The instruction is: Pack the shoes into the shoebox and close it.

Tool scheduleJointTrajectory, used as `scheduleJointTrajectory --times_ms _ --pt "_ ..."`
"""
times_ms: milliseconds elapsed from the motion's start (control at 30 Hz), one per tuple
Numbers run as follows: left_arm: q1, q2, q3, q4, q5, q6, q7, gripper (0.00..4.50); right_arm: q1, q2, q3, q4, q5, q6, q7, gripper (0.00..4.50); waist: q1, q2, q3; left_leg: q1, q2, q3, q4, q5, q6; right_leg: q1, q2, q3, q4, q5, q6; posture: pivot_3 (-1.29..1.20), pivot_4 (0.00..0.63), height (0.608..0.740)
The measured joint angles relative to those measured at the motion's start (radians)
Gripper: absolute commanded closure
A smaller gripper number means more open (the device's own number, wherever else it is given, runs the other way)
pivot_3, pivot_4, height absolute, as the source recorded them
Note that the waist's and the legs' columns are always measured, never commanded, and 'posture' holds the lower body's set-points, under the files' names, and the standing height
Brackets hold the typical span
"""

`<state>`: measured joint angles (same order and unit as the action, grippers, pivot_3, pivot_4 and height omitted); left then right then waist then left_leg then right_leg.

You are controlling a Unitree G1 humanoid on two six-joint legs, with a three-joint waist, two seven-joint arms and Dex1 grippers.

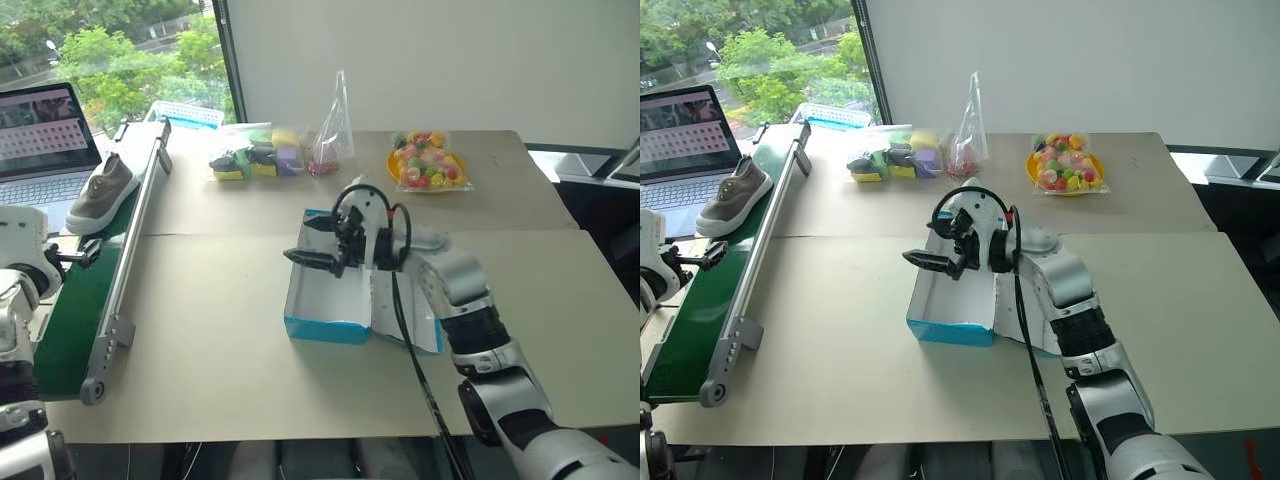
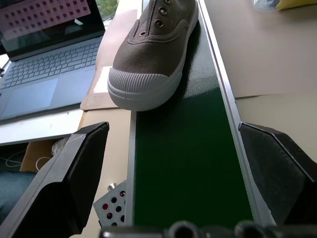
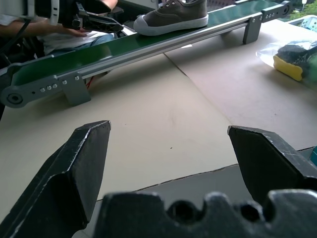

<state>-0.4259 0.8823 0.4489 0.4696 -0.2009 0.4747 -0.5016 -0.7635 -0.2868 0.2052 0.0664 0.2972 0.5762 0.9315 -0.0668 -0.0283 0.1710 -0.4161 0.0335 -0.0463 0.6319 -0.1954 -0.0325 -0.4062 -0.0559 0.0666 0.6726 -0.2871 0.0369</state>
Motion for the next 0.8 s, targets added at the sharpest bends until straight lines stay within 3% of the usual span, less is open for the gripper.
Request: scheduleJointTrajectory --times_ms 400,500,667,800 --pt "-0.109 0.027 -0.096 0.243 0.035 -0.15 -0.097 0.0 -0.001 -0.011 0.011 -0.029 0.0 0.003 -0.002 0.03 0.006 -0.001 0.0 0.0 0.0 0.0 0.0 0.0 0.0 0.0 0.0 0.0 0.001 0.0 0.0 0.0 0.15 0.74" --pt "-0.134 0.027 -0.124 0.327 0.046 -0.192 -0.113 0.69 0.0 -0.017 0.011 -0.045 0.0 0.014 -0.012 0.0 0.005 -0.001 0.0 0.0 0.0 0.0 0.0 0.0 0.0 0.0 0.0 0.0 0.001 0.0 0.0 0.0 0.15 0.74" --pt "-0.191 0.027 -0.164 0.434 0.07 -0.244 -0.142 2.62 0.002 -0.041 0.011 -0.06 -0.001 0.026 -0.03 0.0 0.014 -0.001 0.0 0.0 0.0 0.0 0.002 0.0 0.0 0.0 0.0 -0.001 0.003 0.0 0.0 0.0 0.15 0.74" --pt "-0.197 0.02 -0.168 0.442 0.07 -0.254 -0.145 3.89 0.004 -0.049 0.01 -0.066 -0.001 0.028 -0.042 0.0 0.02 -0.001 0.0 0.001 0.0 0.0 0.004 0.0 0.0 0.0 0.0 -0.001 0.006 0.0 0.0 0.0 0.15 0.74"
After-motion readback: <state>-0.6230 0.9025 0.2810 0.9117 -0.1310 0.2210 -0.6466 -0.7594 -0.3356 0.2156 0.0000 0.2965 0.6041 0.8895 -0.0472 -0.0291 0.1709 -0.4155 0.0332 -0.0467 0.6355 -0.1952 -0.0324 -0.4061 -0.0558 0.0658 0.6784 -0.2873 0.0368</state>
